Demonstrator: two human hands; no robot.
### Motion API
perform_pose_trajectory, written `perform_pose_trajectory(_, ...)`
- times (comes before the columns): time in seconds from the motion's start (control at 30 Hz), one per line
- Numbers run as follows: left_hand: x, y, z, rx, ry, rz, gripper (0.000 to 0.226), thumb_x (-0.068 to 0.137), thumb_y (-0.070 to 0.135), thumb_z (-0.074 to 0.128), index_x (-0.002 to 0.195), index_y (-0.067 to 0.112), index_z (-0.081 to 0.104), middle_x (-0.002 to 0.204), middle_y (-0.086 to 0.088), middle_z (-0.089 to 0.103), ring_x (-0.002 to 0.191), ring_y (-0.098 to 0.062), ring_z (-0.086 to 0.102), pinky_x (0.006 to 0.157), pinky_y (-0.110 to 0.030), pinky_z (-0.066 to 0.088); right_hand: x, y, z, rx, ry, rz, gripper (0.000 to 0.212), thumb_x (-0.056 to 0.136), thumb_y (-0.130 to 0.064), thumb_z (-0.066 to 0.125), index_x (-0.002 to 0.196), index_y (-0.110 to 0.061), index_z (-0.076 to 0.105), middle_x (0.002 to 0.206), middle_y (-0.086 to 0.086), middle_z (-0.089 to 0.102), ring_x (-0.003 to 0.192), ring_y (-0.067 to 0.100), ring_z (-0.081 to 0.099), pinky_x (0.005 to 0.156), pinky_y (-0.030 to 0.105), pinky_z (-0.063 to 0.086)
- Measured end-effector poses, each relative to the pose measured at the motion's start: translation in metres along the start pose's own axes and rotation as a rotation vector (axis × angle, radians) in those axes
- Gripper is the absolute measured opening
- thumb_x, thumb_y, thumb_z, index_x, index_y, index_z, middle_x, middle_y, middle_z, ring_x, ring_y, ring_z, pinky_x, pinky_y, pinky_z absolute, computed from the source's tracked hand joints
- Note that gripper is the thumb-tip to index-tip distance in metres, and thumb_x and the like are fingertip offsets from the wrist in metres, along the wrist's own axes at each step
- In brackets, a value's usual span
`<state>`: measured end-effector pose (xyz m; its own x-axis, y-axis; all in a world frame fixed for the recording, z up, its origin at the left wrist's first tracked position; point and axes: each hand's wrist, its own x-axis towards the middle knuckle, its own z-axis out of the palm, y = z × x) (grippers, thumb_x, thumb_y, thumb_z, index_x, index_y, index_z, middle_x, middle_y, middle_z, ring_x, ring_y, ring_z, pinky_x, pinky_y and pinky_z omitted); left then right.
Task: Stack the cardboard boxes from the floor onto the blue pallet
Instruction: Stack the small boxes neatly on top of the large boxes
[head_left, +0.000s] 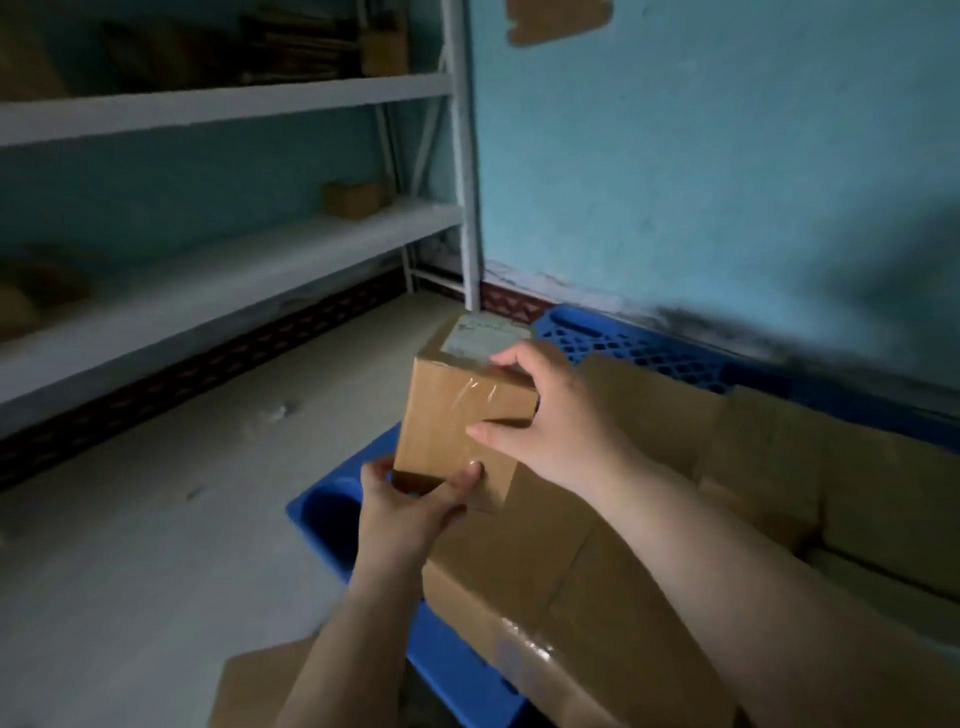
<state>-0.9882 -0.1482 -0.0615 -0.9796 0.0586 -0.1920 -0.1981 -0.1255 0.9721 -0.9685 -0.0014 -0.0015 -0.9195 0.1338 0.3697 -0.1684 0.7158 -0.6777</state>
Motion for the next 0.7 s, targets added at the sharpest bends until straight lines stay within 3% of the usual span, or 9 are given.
perform_pose_trajectory(0.13, 0.034, -0.012, 0.082, 0.128, -0.22, 0.007, 0.078, 0.057, 0.023, 0.085, 0.121, 0.013, 0.041, 0.109, -0.004, 0.057, 0.1, -0.023, 0.06, 0.073, -0.03, 0.056, 0.012, 0.058, -0.056, -0.196, 0.081, 0.042, 0.056, 0.067, -0.036, 0.076, 0.115, -0.023, 0.05, 0.113, -0.01, 0.048, 0.103, 0.007, 0.045, 0.084, 0.022, 0.037)
perform_pose_trajectory(0.27, 0.058, -0.042, 0.133, 0.265, -0.441, 0.008, 0.071, 0.058, 0.027, 0.085, 0.116, 0.005, 0.051, 0.108, -0.011, 0.064, 0.101, -0.029, 0.062, 0.085, -0.035, 0.055, 0.005, 0.104, -0.072, -0.36, 0.115, 0.077, 0.043, 0.069, -0.029, 0.073, 0.105, -0.018, 0.053, 0.104, -0.007, 0.05, 0.094, 0.009, 0.047, 0.078, 0.02, 0.041)
perform_pose_trajectory(0.33, 0.064, -0.059, 0.151, 0.324, -0.447, -0.066, 0.074, 0.05, 0.034, 0.086, 0.112, 0.007, 0.055, 0.106, -0.009, 0.065, 0.098, -0.026, 0.063, 0.087, -0.038, 0.055, -0.001, 0.124, -0.07, -0.403, 0.112, 0.143, 0.034, 0.072, -0.025, 0.068, 0.101, -0.018, 0.053, 0.1, -0.005, 0.051, 0.089, 0.01, 0.047, 0.07, 0.019, 0.039)
perform_pose_trajectory(0.43, 0.068, -0.084, 0.17, 0.442, -0.46, -0.15, 0.058, 0.051, 0.037, 0.081, 0.098, 0.012, 0.059, 0.096, -0.005, 0.066, 0.088, -0.019, 0.062, 0.072, -0.032, 0.054, -0.011, 0.148, -0.059, -0.433, 0.095, 0.307, 0.025, 0.076, -0.022, 0.061, 0.097, -0.019, 0.049, 0.097, -0.005, 0.046, 0.092, 0.013, 0.046, 0.068, 0.022, 0.039)
perform_pose_trajectory(0.47, 0.068, -0.089, 0.176, 0.505, -0.466, -0.157, 0.054, 0.057, 0.037, 0.079, 0.101, 0.016, 0.056, 0.1, -0.003, 0.064, 0.09, -0.018, 0.061, 0.072, -0.03, 0.052, -0.015, 0.154, -0.052, -0.444, 0.094, 0.356, 0.024, 0.077, -0.022, 0.061, 0.098, -0.02, 0.049, 0.099, -0.005, 0.046, 0.095, 0.014, 0.047, 0.07, 0.023, 0.041)
perform_pose_trajectory(0.6, 0.069, -0.102, 0.19, 0.576, -0.527, -0.138, 0.071, 0.067, 0.029, 0.073, 0.132, 0.017, 0.046, 0.128, -0.006, 0.057, 0.11, -0.023, 0.056, 0.093, -0.038, 0.048, -0.028, 0.171, -0.026, -0.614, 0.049, 0.467, 0.034, 0.087, -0.019, 0.056, 0.119, -0.019, 0.045, 0.12, 0.0, 0.049, 0.111, 0.016, 0.046, 0.088, 0.027, 0.044)
perform_pose_trajectory(0.7, 0.066, -0.097, 0.19, 0.541, -0.49, -0.115, 0.061, 0.078, 0.026, 0.065, 0.135, 0.023, 0.044, 0.131, -0.002, 0.056, 0.107, -0.018, 0.056, 0.089, -0.034, 0.049, -0.029, 0.171, -0.016, -0.732, 0.092, 0.475, 0.036, 0.088, -0.021, 0.054, 0.123, -0.019, 0.042, 0.125, 0.002, 0.048, 0.116, 0.019, 0.043, 0.089, 0.029, 0.042)
